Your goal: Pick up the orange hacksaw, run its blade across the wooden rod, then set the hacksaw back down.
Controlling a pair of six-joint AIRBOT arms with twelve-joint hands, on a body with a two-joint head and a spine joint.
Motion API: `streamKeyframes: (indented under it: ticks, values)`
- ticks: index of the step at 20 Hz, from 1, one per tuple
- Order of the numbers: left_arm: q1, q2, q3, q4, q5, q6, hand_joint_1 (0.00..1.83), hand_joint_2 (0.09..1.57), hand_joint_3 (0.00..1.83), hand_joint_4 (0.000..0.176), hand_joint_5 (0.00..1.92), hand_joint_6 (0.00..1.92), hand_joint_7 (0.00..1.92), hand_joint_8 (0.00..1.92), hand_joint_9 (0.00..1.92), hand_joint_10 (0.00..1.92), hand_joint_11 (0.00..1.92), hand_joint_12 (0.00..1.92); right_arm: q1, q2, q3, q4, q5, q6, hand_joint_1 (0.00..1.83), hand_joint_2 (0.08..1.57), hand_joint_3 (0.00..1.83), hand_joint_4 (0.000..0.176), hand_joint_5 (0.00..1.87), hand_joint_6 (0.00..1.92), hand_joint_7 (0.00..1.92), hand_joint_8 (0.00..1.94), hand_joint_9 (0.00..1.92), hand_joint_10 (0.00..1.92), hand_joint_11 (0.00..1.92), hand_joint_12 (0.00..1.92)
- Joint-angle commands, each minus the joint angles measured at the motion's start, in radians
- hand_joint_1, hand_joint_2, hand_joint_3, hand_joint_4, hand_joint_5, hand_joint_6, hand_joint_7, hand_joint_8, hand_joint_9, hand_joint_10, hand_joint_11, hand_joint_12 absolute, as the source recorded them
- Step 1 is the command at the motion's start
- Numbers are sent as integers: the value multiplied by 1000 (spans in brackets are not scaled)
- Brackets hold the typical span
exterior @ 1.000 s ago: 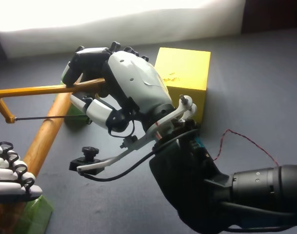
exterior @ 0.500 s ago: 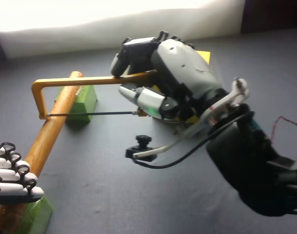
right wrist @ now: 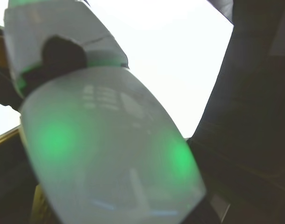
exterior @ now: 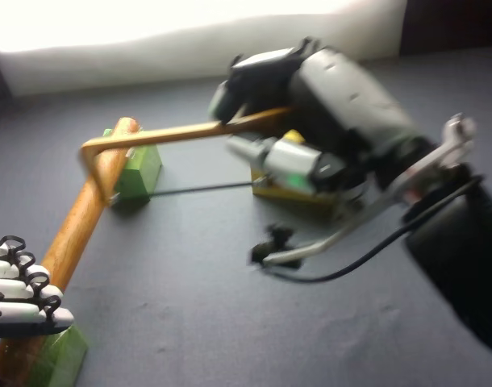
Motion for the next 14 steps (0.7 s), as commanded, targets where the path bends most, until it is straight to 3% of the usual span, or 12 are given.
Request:
streamKeyframes:
  ticks: [1, 4, 8, 9, 10, 14]
  values:
    - [-7, -5, 0, -14, -24, 0, 37, 1310, 0, 0, 211, 2, 212, 2, 174, 2, 0, 396, -13, 22, -17, -56, 123, 21, 1246, 1132, 0, 0, 910, 923, 1010, 1141, 1075, 782, 897, 1161]
    - [-8, -6, 3, -14, -24, 0, 34, 1309, 0, 0, 213, 2, 212, 1, 176, 2, 0, 403, -110, 90, -68, -56, 211, 76, 1246, 1126, 0, 0, 921, 914, 1023, 1112, 1078, 746, 893, 1157]
    - [-11, -7, 14, -14, -36, 0, 18, 1310, 0, 0, 188, 0, 203, 2, 169, 1, 0, 378, -224, 103, -85, -56, 309, 156, 1239, 1126, 1, 0, 914, 945, 1028, 1080, 1080, 706, 869, 1163]
    - [-12, -10, 21, -14, -55, 0, 32, 1307, 0, 0, 198, 4, 207, 3, 174, 3, 0, 377, -246, 103, -86, -56, 321, 171, 1351, 1112, 0, 0, 918, 909, 983, 1021, 1009, 1066, 891, 1124]
    - [-13, -13, 28, -14, -74, 0, 55, 1300, 0, 0, 221, 7, 227, 6, 193, 6, 0, 407, -259, 102, -86, -56, 328, 183, 1370, 1119, 2, 0, 886, 958, 954, 1032, 977, 1169, 886, 1115]
    - [-20, -24, 61, -56, -206, 37, 28, 1306, 1, 0, 221, 2, 232, 3, 200, 6, 0, 414, -367, 77, -86, -45, 434, 243, 1374, 1121, 0, 0, 878, 1004, 952, 1006, 964, 1194, 890, 1112]
